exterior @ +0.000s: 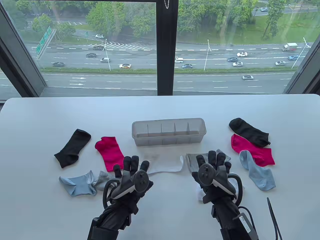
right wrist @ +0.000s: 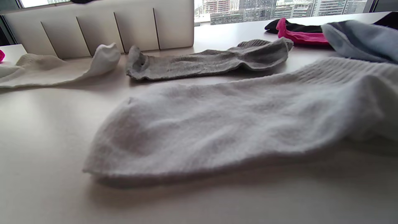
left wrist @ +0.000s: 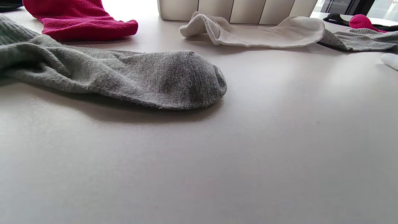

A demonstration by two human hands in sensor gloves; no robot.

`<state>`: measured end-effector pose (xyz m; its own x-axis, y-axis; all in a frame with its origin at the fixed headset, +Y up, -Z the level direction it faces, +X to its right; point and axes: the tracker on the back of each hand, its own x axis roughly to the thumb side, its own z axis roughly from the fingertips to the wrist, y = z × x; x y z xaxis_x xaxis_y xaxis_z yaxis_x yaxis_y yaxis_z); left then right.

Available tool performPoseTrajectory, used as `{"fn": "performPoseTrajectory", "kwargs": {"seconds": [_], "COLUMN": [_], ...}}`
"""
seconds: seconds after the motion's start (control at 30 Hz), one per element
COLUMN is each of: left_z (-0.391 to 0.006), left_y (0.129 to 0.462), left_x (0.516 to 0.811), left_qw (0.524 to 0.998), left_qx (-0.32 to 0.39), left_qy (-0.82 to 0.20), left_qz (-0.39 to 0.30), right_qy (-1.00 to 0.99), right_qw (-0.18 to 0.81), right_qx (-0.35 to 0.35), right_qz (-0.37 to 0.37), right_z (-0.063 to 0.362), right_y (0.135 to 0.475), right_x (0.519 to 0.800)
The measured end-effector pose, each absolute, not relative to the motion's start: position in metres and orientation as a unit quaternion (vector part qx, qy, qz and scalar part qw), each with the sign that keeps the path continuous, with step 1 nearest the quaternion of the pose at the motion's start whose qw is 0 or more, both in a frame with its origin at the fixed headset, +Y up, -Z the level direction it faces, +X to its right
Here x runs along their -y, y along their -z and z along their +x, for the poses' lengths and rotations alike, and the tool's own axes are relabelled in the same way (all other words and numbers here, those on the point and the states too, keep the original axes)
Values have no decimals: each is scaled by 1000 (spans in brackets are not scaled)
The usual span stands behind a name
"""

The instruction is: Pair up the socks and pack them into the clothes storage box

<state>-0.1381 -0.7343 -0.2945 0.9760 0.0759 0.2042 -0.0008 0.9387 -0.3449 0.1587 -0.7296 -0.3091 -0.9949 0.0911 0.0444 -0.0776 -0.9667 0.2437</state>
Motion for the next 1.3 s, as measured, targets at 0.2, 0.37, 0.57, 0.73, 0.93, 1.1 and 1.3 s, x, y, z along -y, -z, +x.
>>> {"fn": "performPoseTrajectory", "kwargs": {"seconds": [0.2, 0.37, 0.57, 0.73, 0.93, 1.1, 1.3], "left_z": [-139, -140, -143, -146, -145, -145, -144], "left_y": [294, 294, 296, 295, 294, 294, 294], "left_x": [735, 734, 736, 733, 733, 734, 734], "left_qw": [979, 979, 978, 980, 982, 981, 979], "left_qx": [106, 109, 103, 100, 93, 96, 101], "left_qy": [-20, -25, -30, -36, -37, -43, -51], "left_qz": [-173, -170, -178, -171, -162, -164, -172], "right_qy": [-992, -991, -991, -979, -935, -912, -933], "right_qw": [54, 56, 51, 44, 15, 9, -64], "right_qx": [-115, -119, -123, -179, -312, -379, -330], "right_qz": [19, 19, 10, -92, -165, -160, -129], "right_z": [160, 159, 159, 162, 165, 162, 150], "right_y": [308, 310, 310, 308, 309, 309, 312], "right_x": [728, 729, 728, 724, 738, 757, 758]}}
